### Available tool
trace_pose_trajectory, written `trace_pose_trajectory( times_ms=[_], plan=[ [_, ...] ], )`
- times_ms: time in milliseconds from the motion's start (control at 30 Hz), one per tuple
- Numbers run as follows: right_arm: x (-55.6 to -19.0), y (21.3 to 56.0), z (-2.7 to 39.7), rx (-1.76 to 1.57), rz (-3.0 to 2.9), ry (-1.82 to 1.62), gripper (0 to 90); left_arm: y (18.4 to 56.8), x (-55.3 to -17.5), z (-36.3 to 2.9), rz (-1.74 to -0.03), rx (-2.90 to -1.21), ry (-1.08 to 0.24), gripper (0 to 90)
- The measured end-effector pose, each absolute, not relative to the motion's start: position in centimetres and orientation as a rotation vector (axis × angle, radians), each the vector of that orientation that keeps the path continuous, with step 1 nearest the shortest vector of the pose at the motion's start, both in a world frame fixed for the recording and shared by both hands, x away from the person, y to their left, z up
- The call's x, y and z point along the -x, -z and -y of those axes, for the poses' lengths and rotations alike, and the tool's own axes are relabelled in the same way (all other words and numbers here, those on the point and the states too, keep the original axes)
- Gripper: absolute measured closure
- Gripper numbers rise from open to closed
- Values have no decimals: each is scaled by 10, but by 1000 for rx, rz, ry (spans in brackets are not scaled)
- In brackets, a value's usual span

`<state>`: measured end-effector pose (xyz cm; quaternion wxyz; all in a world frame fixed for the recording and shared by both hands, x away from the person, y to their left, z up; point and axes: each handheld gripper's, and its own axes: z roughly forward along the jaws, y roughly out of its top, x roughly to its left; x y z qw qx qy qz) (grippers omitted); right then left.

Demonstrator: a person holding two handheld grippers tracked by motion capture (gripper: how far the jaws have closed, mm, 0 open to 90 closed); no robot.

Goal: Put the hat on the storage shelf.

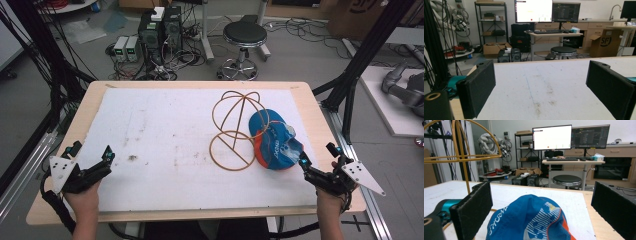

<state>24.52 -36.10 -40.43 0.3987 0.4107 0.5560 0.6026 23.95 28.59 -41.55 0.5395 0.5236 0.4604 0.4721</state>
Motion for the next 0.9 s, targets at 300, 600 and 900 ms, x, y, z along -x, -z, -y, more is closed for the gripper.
trace_pose_trajectory(
  times_ms=[300,600,900],
  plan=[
    [-246,403,358,-1049,-1424,-1536,31,415,-238,-286,-1097,-1247,-1127,94],
    [-250,403,352,-1049,-1469,-1539,32,416,-239,-286,-1097,-1248,-1120,95],
    [-268,402,325,-1065,-1569,-1504,40,417,-238,-286,-1103,-1251,-1123,96]
  ],
)
